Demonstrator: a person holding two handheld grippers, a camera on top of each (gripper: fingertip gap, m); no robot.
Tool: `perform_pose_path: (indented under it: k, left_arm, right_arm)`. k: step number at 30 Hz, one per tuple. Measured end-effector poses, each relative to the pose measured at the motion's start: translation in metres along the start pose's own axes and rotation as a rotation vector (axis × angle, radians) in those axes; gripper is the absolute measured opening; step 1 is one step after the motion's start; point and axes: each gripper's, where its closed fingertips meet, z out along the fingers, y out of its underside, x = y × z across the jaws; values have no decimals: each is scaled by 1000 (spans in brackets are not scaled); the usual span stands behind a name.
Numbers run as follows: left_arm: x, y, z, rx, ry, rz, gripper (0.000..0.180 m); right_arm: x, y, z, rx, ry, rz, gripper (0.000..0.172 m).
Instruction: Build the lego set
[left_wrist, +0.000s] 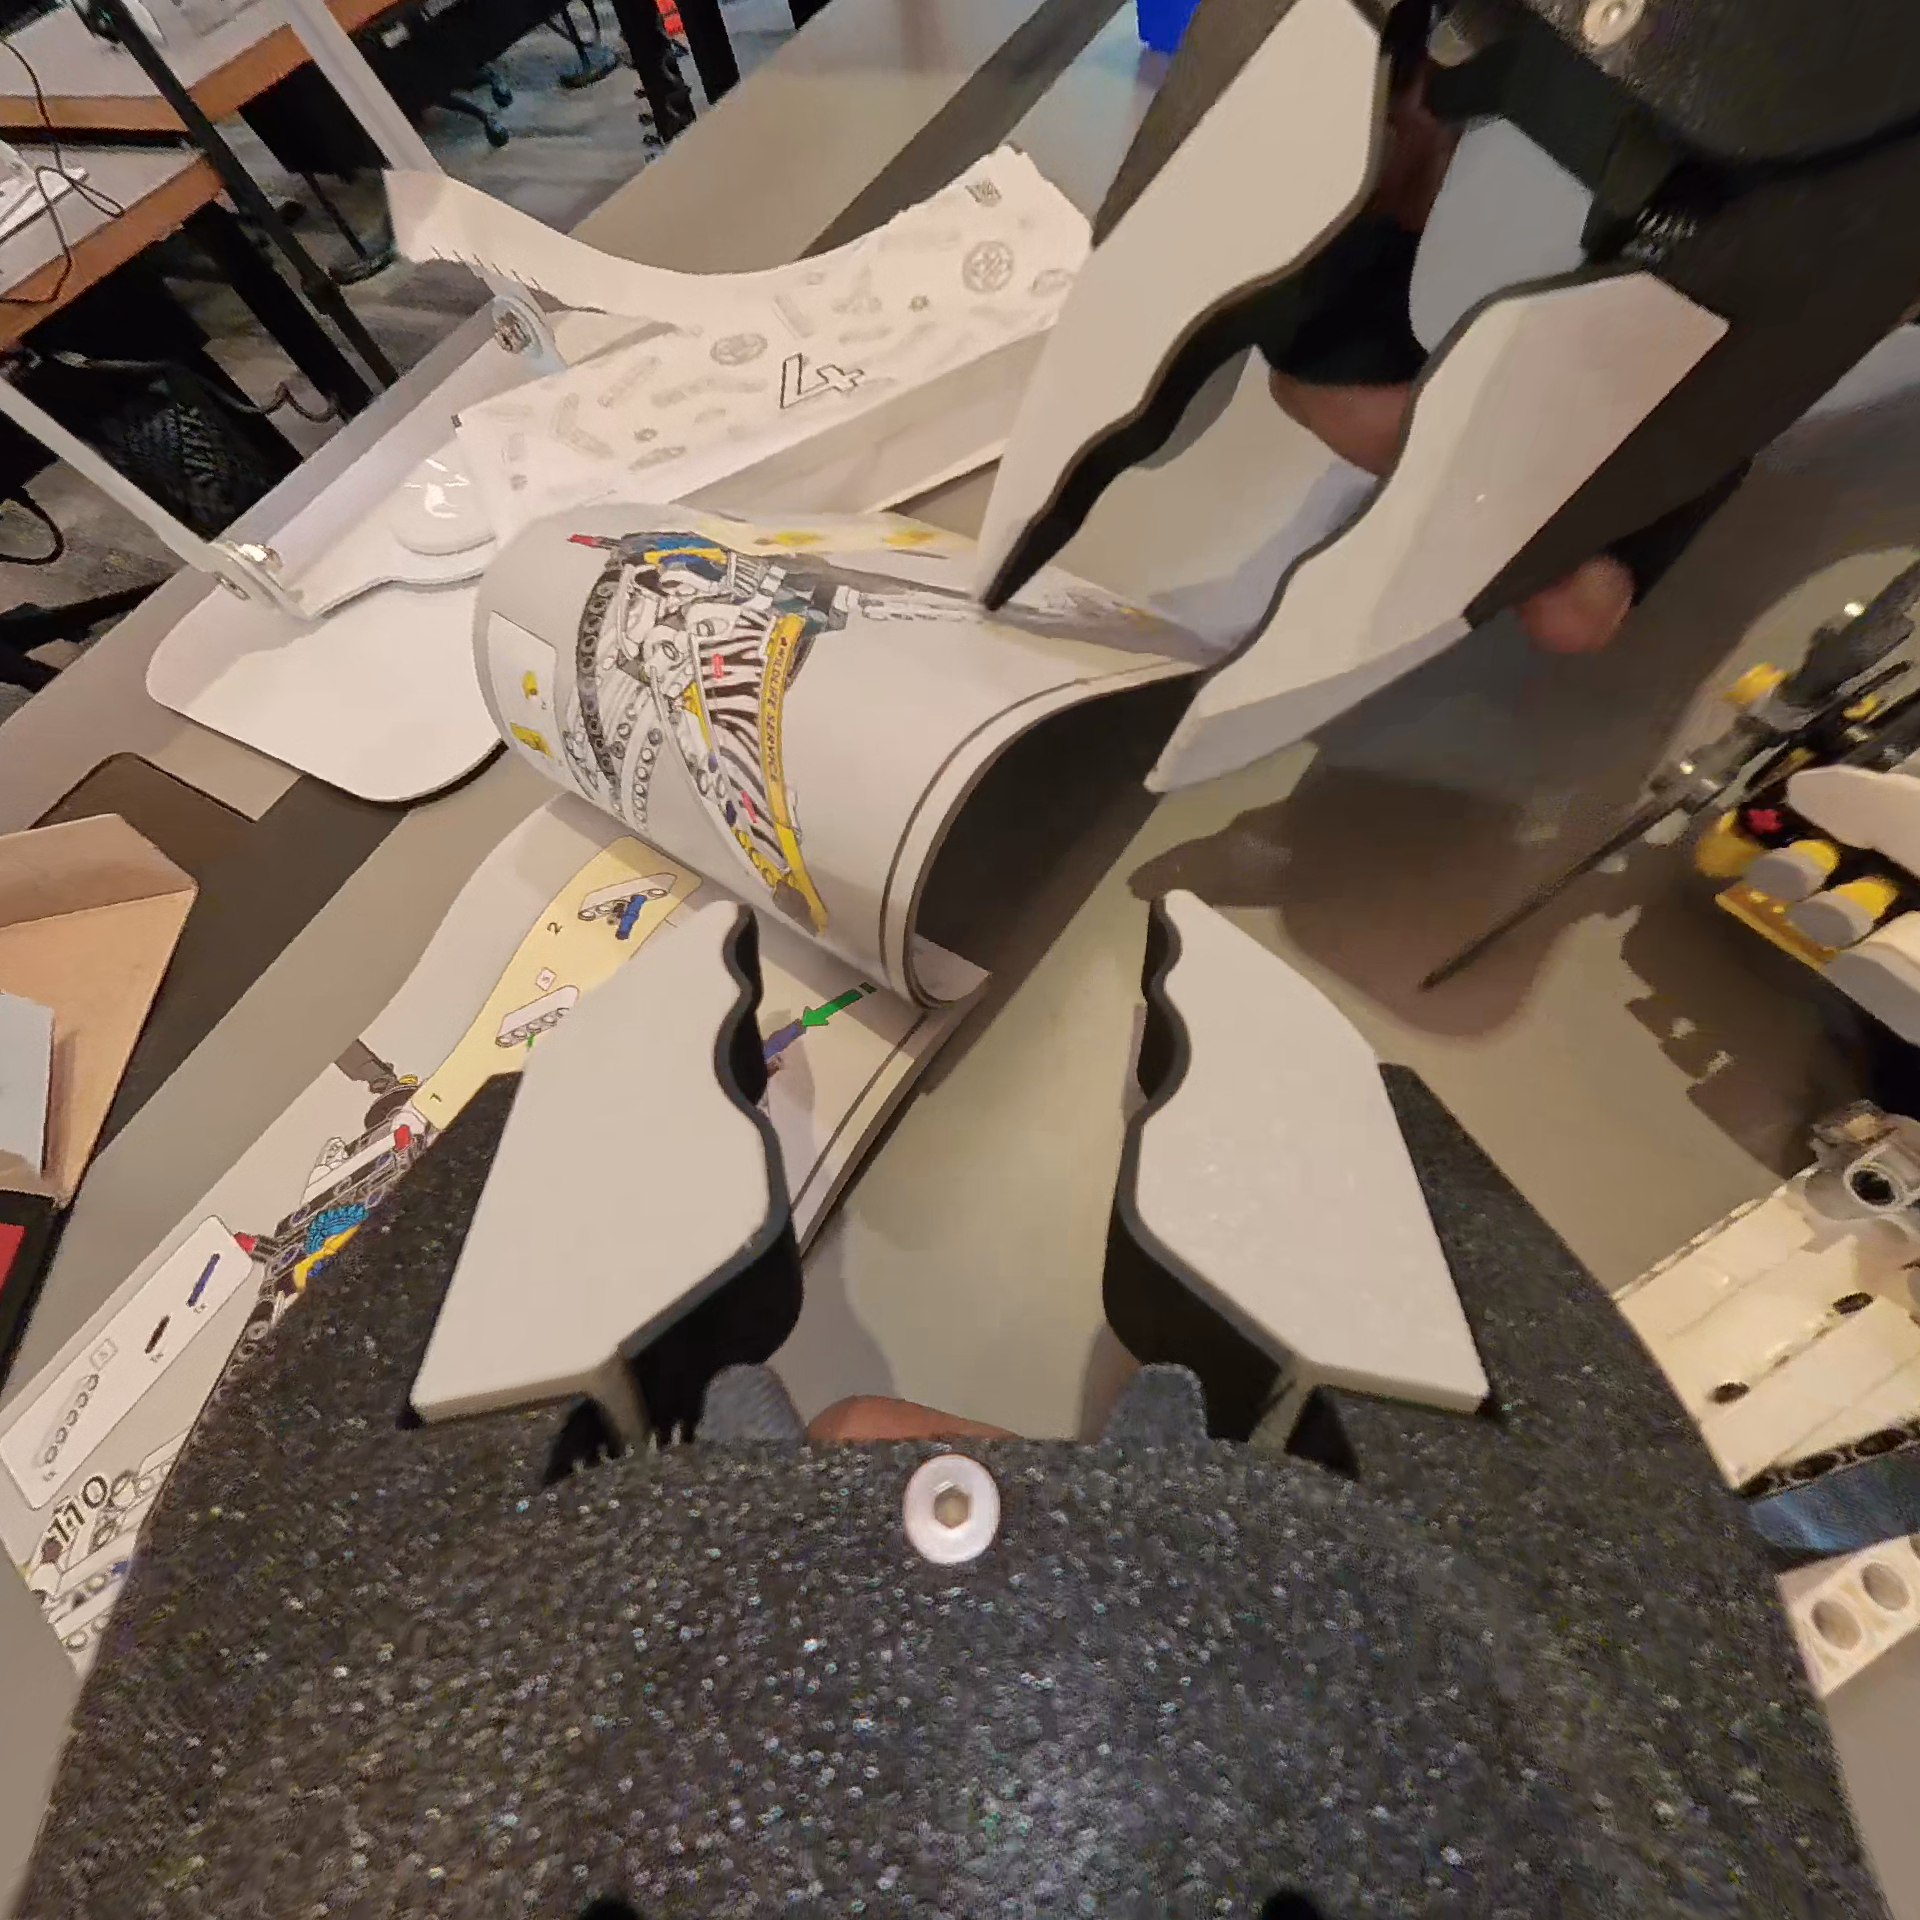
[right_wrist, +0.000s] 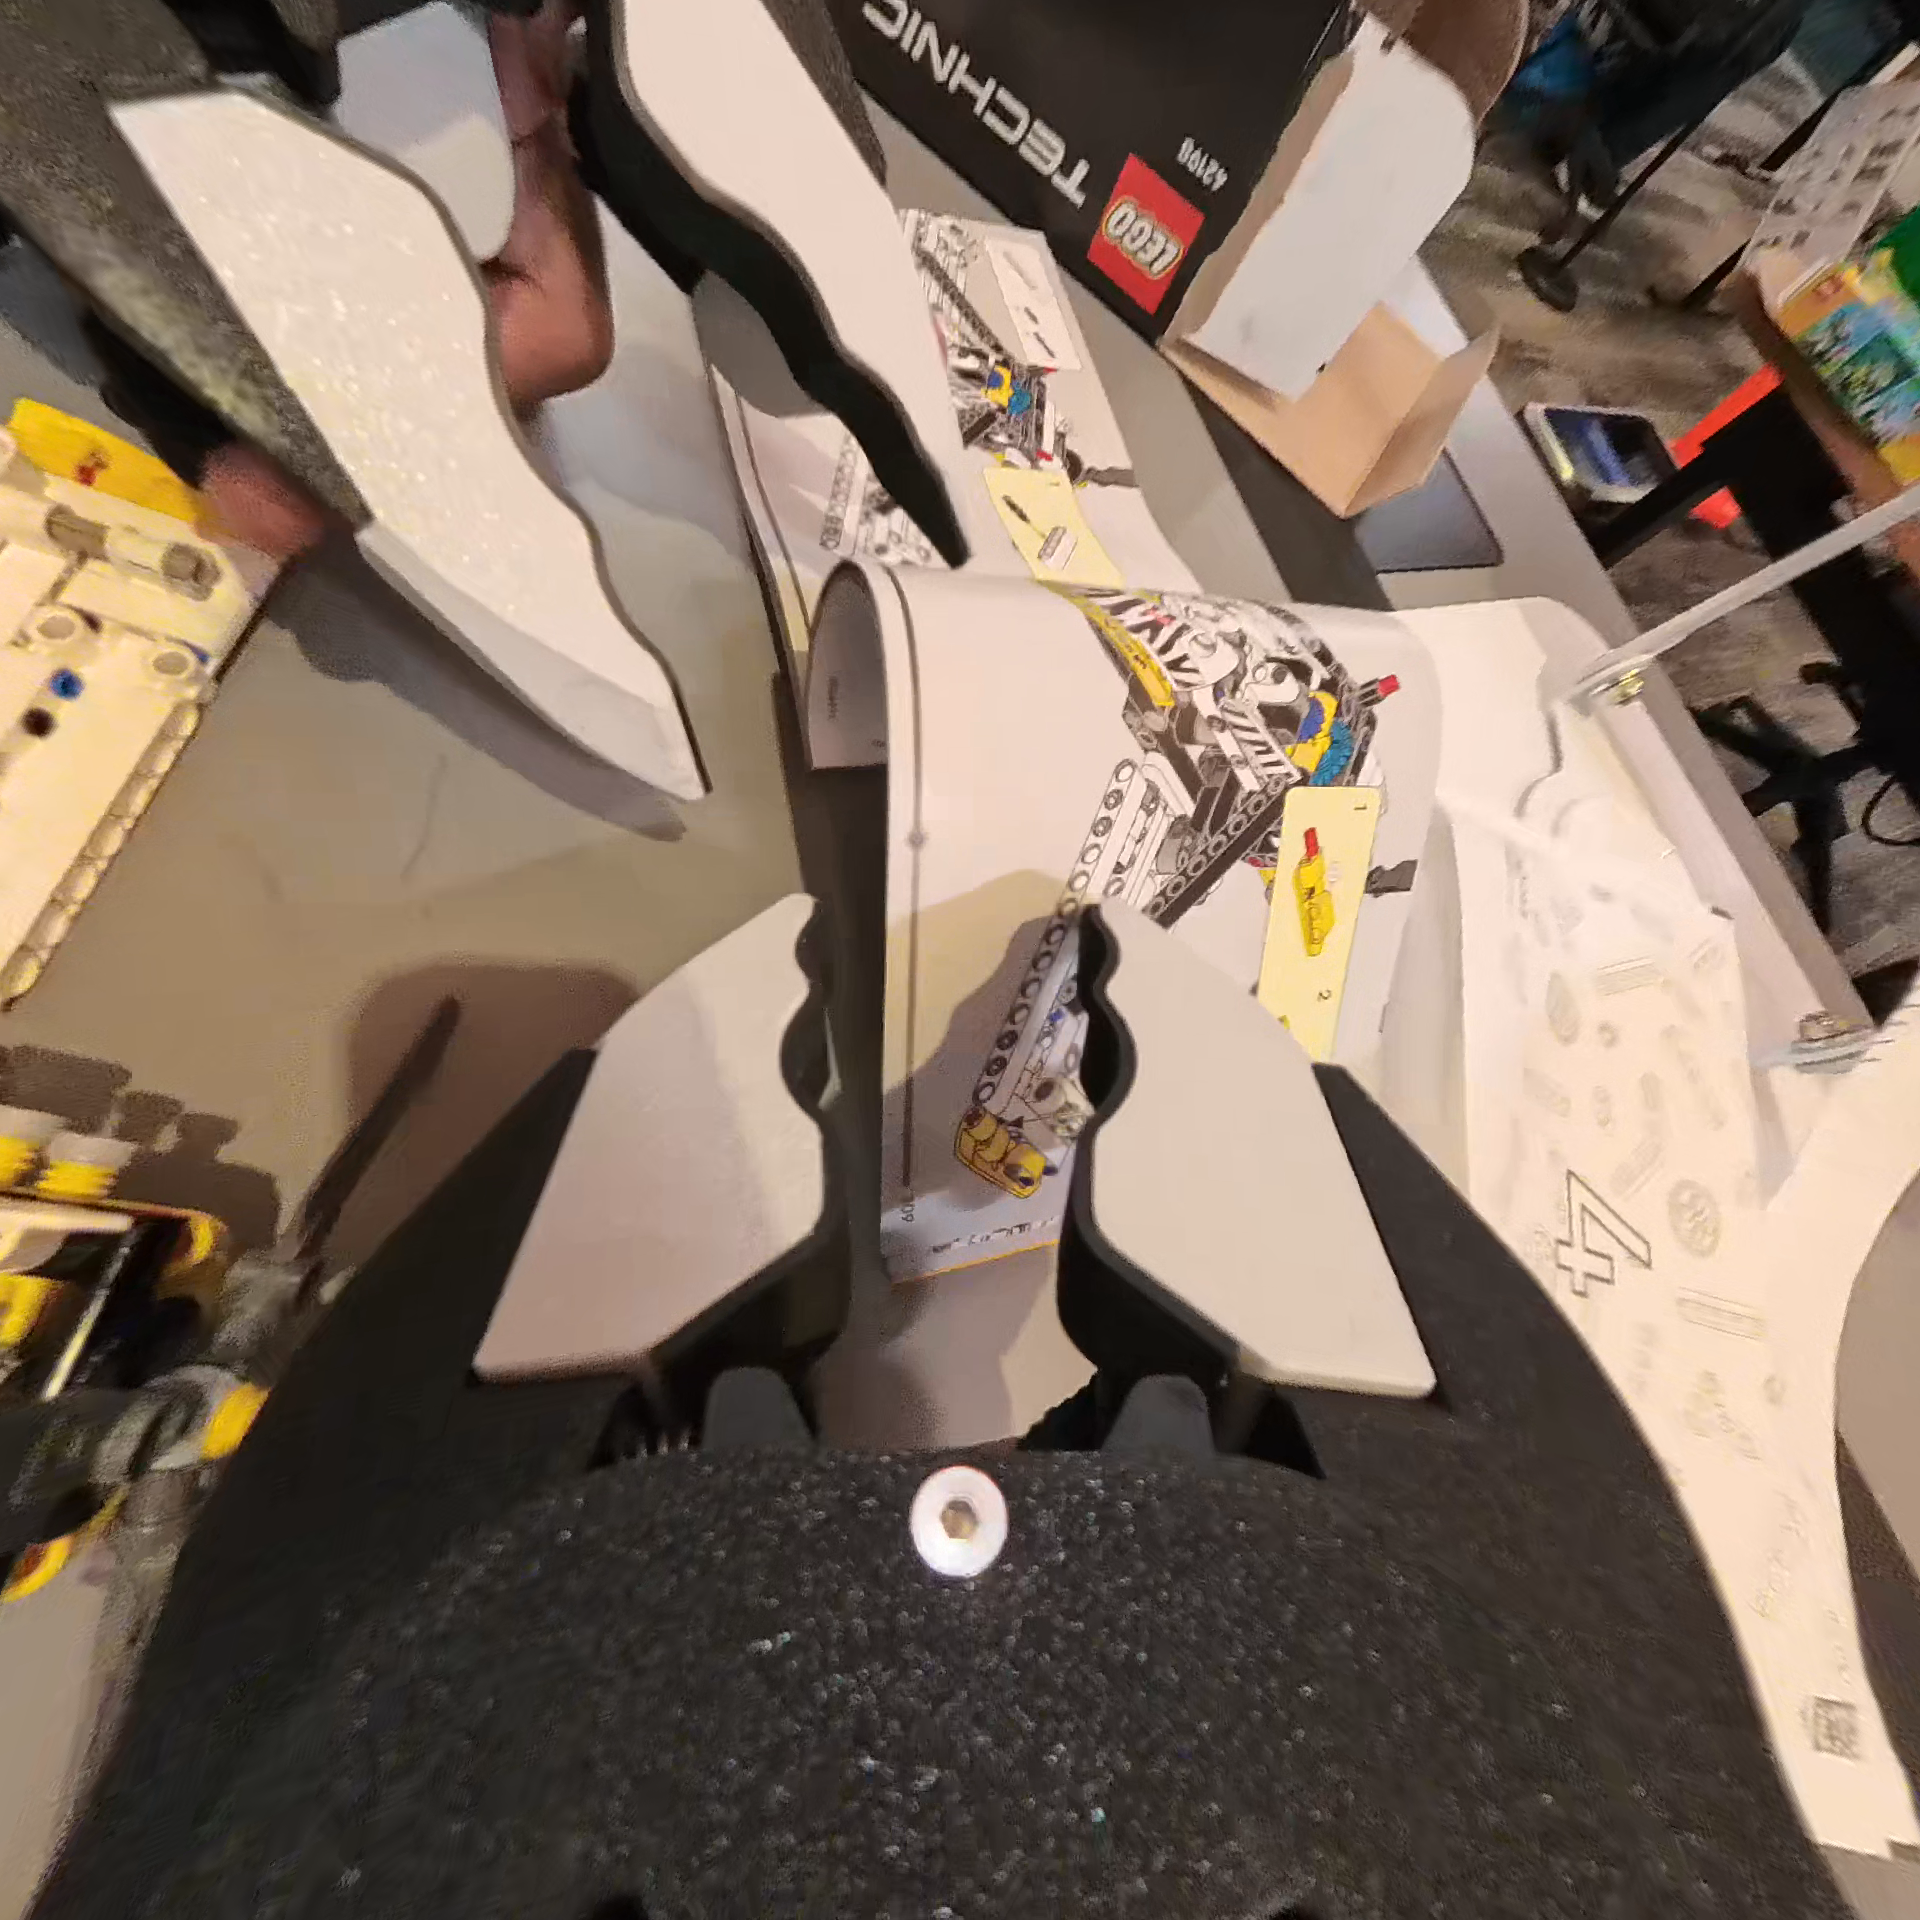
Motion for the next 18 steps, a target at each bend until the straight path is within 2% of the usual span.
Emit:
perform_pose_path:
  k: [6, 18]
  left_arm:
    - [7, 3, 3, -32, 1, 66, 72]
    - [7, 3, 2, -32, 3, 68, 73]
  right_arm:
    - [-5, -11, 11, 9, 0, -27, 47]
    - [-3, -29, 15, 40, 12, -61, 47]
